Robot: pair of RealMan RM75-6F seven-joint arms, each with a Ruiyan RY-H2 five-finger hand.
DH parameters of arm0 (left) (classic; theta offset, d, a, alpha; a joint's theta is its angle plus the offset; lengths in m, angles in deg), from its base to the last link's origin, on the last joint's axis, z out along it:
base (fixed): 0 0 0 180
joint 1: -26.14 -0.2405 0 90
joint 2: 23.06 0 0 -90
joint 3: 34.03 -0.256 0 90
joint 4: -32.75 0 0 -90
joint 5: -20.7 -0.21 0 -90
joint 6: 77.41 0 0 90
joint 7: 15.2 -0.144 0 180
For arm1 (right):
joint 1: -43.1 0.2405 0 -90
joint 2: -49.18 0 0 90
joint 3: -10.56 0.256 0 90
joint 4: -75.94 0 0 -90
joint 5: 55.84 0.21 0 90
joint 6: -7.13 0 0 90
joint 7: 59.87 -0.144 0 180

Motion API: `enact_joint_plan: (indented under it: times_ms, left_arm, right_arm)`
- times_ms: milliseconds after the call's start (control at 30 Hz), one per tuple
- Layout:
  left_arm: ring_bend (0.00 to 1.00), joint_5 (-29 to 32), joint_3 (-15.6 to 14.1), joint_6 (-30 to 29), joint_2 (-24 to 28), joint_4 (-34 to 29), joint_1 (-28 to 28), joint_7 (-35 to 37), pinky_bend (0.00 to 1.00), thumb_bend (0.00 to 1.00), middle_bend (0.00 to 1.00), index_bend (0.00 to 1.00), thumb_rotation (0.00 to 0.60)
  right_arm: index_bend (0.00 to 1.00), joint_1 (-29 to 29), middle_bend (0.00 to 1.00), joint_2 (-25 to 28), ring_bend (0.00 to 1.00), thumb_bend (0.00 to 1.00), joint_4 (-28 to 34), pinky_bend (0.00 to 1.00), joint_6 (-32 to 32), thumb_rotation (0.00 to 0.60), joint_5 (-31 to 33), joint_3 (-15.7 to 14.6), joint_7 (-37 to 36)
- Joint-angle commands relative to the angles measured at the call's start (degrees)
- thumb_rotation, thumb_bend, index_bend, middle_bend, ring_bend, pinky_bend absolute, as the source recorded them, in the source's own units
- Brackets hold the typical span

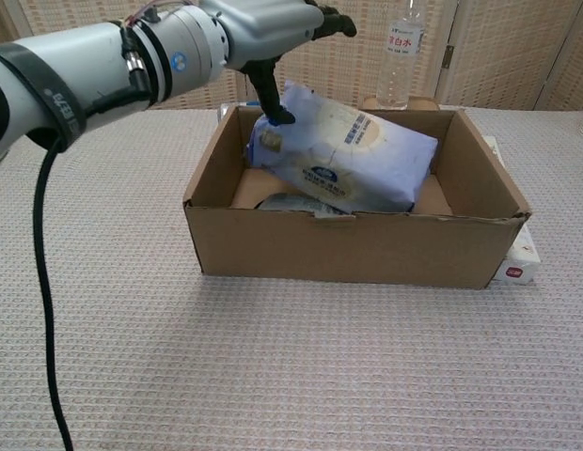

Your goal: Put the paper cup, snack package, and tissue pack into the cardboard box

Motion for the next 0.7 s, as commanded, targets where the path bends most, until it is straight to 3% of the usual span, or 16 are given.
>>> enact_joint_plan:
  times_ms: [33,300,533,700]
  left_arm:
    - [0.00,1.0,0.1,-3.4,3.8,-4.0,-2.3,-1.1,0.10,0.20,0.00,0.00,0.600]
    - [0.00,1.6,-1.2,-13.4,18.8,-16.4,-13.2,2.2,0.11,0.20,0.00,0.00,0.600]
    - [0.00,-9.0,-8.8,-24.7,29.3,-20.1,-30.0,16.6,0.11,0.21,0.00,0.00,0.600]
    - [0.00,-16.5,-15.2,-30.9,30.2,-18.0,-39.6,22.4,0.11,0.21,0.00,0.00,0.600]
  right_arm:
    - [0.02,0.2,0.00,-0.2,0.00,0.00,0.0,0.00,0.2,0.600,0.4,0.1,0.2]
    - [0.02,-0.1,0.00,-0.1,0.00,0.00,0.3,0.00,0.6,0.600,-0.4,-0.4,0.0]
    - [0.02,-0.3,0.00,-0.1,0.00,0.00,0.3,0.00,1.0,0.600,-1.6,-0.9,0.0]
    - [0.02,-0.2,0.00,-0.4,0.00,0.00,0.4,0.00,1.5,0.600,-1.7,-1.0,0.5]
